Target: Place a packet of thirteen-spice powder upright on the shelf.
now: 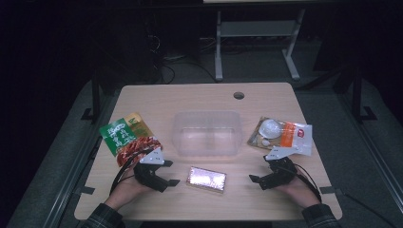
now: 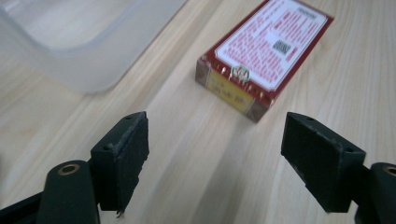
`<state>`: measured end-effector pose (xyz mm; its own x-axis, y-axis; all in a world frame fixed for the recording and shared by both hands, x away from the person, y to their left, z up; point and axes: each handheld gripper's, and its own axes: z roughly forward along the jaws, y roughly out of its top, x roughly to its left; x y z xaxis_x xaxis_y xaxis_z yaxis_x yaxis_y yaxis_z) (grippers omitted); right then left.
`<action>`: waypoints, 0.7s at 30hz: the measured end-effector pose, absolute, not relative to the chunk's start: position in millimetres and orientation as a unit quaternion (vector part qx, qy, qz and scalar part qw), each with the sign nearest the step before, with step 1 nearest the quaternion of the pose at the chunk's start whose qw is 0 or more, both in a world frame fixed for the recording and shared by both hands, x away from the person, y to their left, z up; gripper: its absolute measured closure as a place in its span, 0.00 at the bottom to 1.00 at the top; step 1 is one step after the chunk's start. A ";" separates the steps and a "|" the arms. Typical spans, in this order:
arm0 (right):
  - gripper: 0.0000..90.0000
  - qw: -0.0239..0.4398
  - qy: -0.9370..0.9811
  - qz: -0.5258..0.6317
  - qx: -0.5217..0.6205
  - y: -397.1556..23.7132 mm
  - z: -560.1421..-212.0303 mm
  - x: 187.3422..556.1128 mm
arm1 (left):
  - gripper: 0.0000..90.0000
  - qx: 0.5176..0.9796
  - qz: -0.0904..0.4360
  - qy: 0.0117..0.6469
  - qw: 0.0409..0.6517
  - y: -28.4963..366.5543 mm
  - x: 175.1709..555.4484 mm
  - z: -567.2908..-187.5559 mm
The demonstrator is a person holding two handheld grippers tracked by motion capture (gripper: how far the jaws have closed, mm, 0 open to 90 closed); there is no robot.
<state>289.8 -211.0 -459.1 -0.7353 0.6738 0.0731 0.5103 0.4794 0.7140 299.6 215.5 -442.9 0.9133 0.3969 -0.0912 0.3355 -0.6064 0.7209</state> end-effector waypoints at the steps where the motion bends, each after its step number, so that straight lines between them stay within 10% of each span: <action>1: 0.06 0.109 0.854 0.373 0.347 -211.1 -459.2 289.8 | 0.28 0.895 0.038 0.203 0.396 213.8 300.3 -442.1; 21: 0.06 0.104 0.850 0.385 0.343 -212.0 -461.3 288.1 | 0.99 0.899 0.014 0.177 0.401 187.2 319.7 -428.8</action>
<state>288.1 -212.0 -461.3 -0.7431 0.6636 0.0866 0.5029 0.4684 0.7264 319.7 187.2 -428.8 0.9366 0.3303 -0.1166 0.3075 -0.6159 0.7253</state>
